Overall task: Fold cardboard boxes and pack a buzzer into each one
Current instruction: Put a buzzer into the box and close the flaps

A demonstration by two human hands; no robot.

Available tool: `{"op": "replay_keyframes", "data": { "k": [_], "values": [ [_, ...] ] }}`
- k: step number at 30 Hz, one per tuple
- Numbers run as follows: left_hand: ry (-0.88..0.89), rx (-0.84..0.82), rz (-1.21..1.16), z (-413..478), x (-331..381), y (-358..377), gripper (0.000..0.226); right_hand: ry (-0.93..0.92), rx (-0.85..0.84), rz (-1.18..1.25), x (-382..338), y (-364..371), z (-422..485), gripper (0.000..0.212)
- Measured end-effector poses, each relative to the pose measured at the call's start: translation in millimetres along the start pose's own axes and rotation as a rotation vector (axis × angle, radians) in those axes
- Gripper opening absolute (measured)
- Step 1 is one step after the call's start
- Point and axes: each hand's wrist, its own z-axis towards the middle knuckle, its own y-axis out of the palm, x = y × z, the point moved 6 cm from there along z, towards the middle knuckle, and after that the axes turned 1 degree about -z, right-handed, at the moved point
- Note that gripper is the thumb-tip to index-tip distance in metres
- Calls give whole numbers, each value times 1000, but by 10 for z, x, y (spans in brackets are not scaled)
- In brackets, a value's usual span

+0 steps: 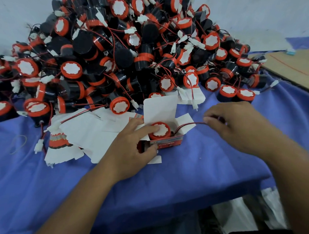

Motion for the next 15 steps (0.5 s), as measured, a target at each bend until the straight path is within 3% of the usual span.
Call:
{"op": "replay_keyframes", "data": {
  "k": [4, 6, 10, 15],
  "values": [
    [14, -2, 10, 11, 19, 0, 50, 73, 43, 169, 46, -170, -63, 30],
    [23, -1, 11, 11, 30, 0, 49, 97, -38, 165, 39, -144, -96, 31],
    [21, -8, 11, 2, 25, 8, 46, 110, -207, 127, 37, 23, -120, 4],
    [14, -2, 3, 8, 20, 13, 45, 103, 140, 359, -2, -152, -61, 10]
  ]
}}
